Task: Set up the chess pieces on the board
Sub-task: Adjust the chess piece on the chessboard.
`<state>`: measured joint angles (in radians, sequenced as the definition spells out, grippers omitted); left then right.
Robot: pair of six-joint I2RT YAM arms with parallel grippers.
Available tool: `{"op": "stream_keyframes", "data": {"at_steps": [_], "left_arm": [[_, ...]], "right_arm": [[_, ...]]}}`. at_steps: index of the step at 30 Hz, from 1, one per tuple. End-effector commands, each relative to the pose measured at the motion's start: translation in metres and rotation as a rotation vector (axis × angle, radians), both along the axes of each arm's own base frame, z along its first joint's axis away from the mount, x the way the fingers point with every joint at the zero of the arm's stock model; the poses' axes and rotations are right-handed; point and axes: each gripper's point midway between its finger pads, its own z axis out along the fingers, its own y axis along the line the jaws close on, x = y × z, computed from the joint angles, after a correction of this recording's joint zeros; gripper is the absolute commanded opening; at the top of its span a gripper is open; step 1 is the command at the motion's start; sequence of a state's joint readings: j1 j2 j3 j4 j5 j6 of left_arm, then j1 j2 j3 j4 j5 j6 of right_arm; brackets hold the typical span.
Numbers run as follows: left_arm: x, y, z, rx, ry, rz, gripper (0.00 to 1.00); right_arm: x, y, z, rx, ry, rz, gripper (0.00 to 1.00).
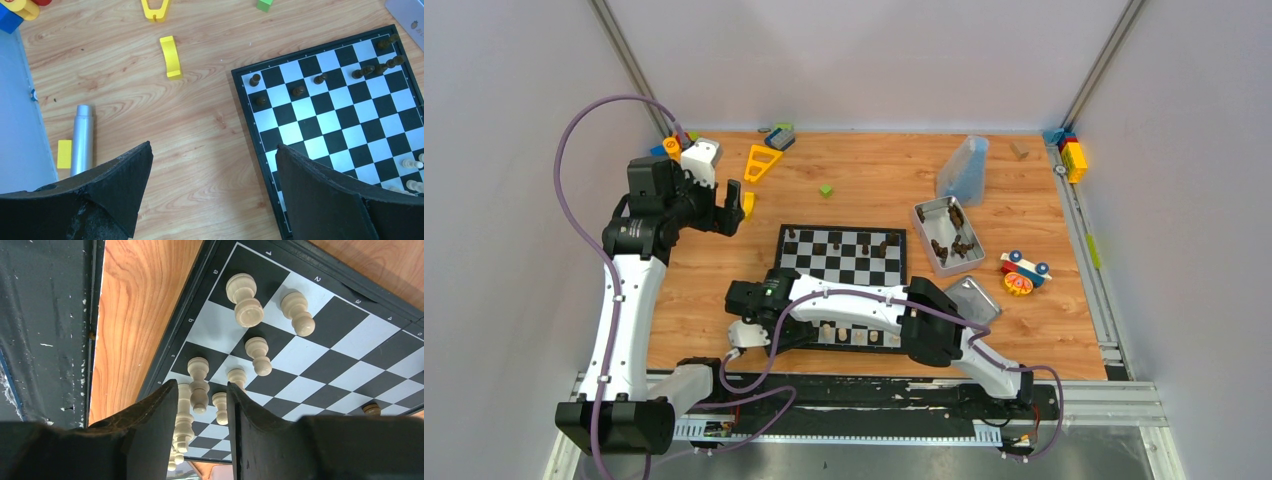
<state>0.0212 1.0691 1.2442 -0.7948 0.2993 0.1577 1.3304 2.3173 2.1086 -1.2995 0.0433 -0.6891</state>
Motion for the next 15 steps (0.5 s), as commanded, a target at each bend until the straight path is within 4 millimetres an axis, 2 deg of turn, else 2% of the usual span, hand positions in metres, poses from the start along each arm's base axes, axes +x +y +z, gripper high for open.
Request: {"op": "stream_keyframes", "data": {"at_steps": [1,8,12,15], "left_arm": [[0.002,0.006,0.015,0.028,-0.057,0.006,1.0],[0.006,0.004,0.016,0.026,-0.04,-0.009,1.0],[0.007,-0.002,0.018,0.005,-0.055,-0.032,1.0],[0.008,-0.006,0.018,-0.007,-0.075,-0.054,1.0]], "right_arm": [[0.002,0.021,0.044,0.155,-0.028,-0.033,0.42],[0.006,0.018,0.107,0.344,0.037,-0.126,0.42],[0.015,0.0,0.135,0.442,0.066,-0.197,0.42],[0.021,-0.024,0.141,0.481,0.1,-0.252,0.43]]}}
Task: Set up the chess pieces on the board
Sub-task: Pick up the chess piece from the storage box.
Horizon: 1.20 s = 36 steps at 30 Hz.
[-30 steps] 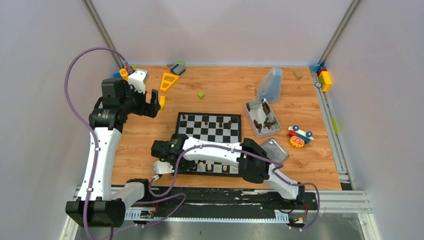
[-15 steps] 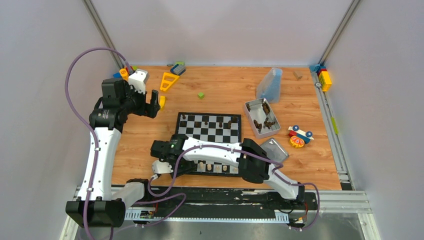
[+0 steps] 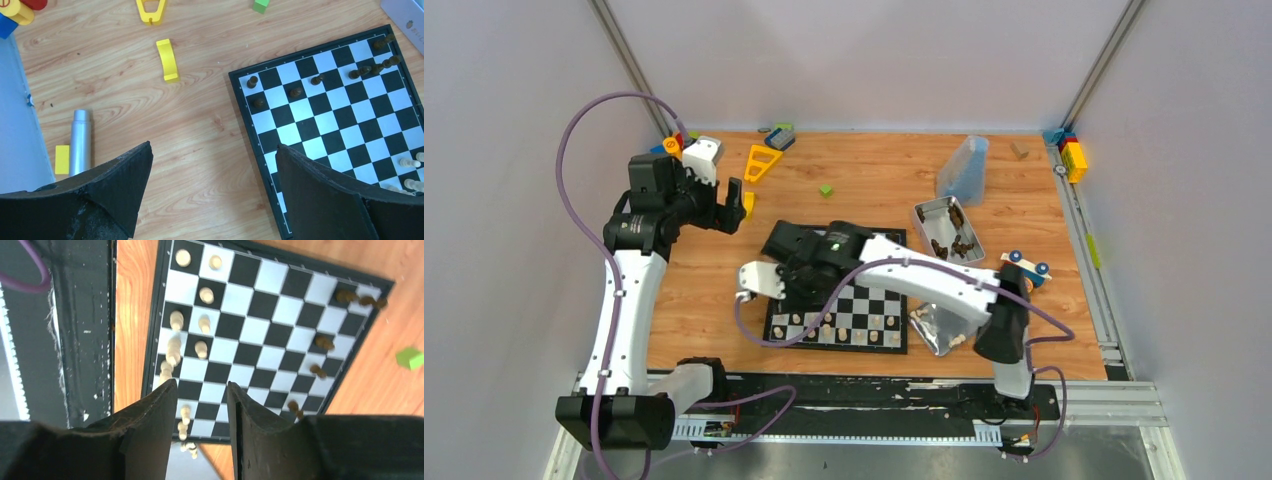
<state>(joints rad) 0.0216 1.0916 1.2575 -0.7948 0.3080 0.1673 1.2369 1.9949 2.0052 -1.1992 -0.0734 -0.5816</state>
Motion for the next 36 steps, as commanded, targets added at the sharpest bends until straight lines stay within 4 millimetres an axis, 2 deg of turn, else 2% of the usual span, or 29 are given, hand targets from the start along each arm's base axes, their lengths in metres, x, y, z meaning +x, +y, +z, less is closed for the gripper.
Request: {"op": "stream_keyframes", "data": {"at_steps": [1,3,6,11,16,21,24,27,36], "left_arm": [[0.003,-0.008,0.02,-0.017,-0.092,-0.056,1.0],[0.001,-0.013,0.019,-0.033,-0.105,-0.086,1.0],[-0.004,-0.025,0.015,-0.062,-0.114,-0.154,1.0],[-0.018,-0.052,0.008,-0.143,-0.112,-0.317,1.0],[-0.032,-0.07,0.006,-0.186,-0.118,-0.463,1.0],[-0.033,-0.07,-0.004,-0.171,-0.127,-0.477,1.0],[-0.034,-0.07,-0.007,-0.171,-0.122,-0.477,1.0],[-0.035,-0.07,-0.009,-0.172,-0.118,-0.475,1.0],[-0.035,-0.069,-0.012,-0.171,-0.113,-0.462,1.0]], "right_arm": [[0.008,-0.025,0.034,0.153,0.072,-0.097,0.43],[0.016,-0.047,0.037,0.177,0.111,-0.146,0.43],[0.033,-0.087,0.031,0.19,0.177,-0.249,0.43],[0.042,-0.159,0.005,0.205,0.287,-0.417,0.42],[0.029,-0.223,-0.035,0.175,0.329,-0.548,0.4],[0.001,-0.274,-0.076,0.058,0.356,-0.618,0.39],[-0.016,-0.293,-0.095,-0.027,0.374,-0.627,0.39],[-0.022,-0.304,-0.103,-0.072,0.365,-0.63,0.39],[-0.025,-0.309,-0.117,-0.13,0.392,-0.595,0.38]]}}
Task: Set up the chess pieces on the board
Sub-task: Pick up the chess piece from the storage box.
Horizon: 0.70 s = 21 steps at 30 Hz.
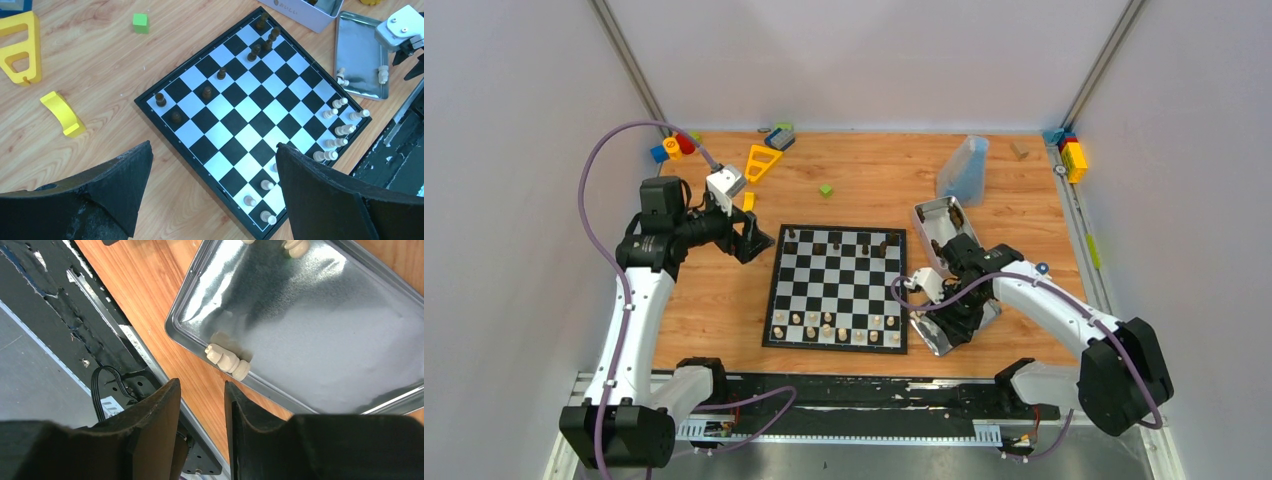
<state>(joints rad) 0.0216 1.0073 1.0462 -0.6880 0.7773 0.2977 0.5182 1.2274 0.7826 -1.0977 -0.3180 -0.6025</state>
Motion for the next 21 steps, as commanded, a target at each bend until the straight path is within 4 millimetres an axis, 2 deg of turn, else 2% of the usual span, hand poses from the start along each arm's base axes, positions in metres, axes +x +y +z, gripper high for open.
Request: {"op": "stream_keyframes", "data": {"at_steps": [1,8,21], "left_arm": [[0.003,0.001,0.01,0.005,-0.064,-0.01,1.0],[0.004,0.002,0.011,0.013,-0.073,-0.007,1.0],[0.007,0.003,0.007,0.021,-0.065,-0.004,1.0]], "right_arm": [[0.008,0.0,-0.006,-0.01,-0.016,0.035,0.38],[0.018,-0.002,-0.012,-0.037,-0.038,0.056,0.39],[0.017,-0.003,-0.026,-0.063,-0.004,0.072,0.42]]}}
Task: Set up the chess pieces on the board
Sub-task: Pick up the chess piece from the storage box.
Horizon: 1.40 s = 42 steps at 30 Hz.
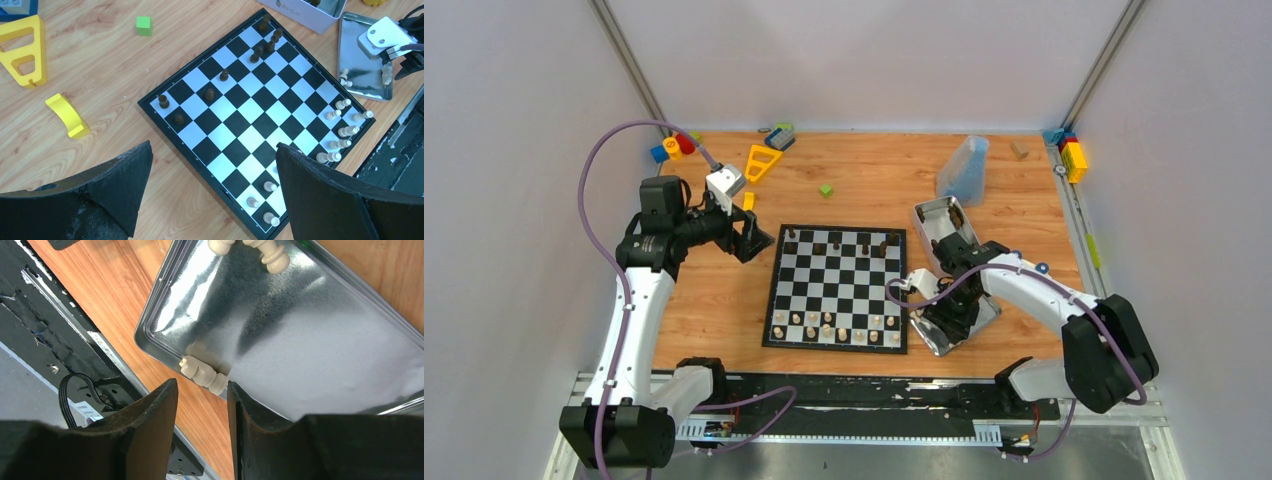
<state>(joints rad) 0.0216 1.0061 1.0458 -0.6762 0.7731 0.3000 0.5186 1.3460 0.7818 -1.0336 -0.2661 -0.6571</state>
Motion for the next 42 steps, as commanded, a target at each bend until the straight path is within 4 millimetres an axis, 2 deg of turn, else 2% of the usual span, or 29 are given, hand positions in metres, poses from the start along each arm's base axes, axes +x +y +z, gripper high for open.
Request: {"op": "stream_keyframes", "data": {"at_steps": [1,10,17,23,30,42], "left_arm": [[0.005,0.002,0.006,0.018,-0.052,-0.006,1.0],[0.005,0.004,0.004,0.026,-0.049,-0.002,1.0],[0.005,0.004,0.004,0.028,-0.051,0.0,1.0],[0.005,0.005,0.003,0.033,-0.05,0.0,1.0],[0.005,0.005,0.005,0.035,-0.056,0.001,1.0],[0.002,0.008,0.008,0.053,-0.07,0.006,1.0]], "right_arm": [[0.002,0.001,-0.007,0.0,-0.007,0.024,0.42],[0.001,0.0,-0.014,-0.01,0.004,0.029,0.41],[0.001,0.001,-0.016,-0.014,0.009,0.029,0.34],[0.001,-0.001,-0.02,-0.027,0.012,0.027,0.34],[0.009,-0.007,-0.026,-0.079,-0.014,0.001,0.33],[0.033,-0.005,-0.018,-0.098,-0.104,-0.07,0.33]]}}
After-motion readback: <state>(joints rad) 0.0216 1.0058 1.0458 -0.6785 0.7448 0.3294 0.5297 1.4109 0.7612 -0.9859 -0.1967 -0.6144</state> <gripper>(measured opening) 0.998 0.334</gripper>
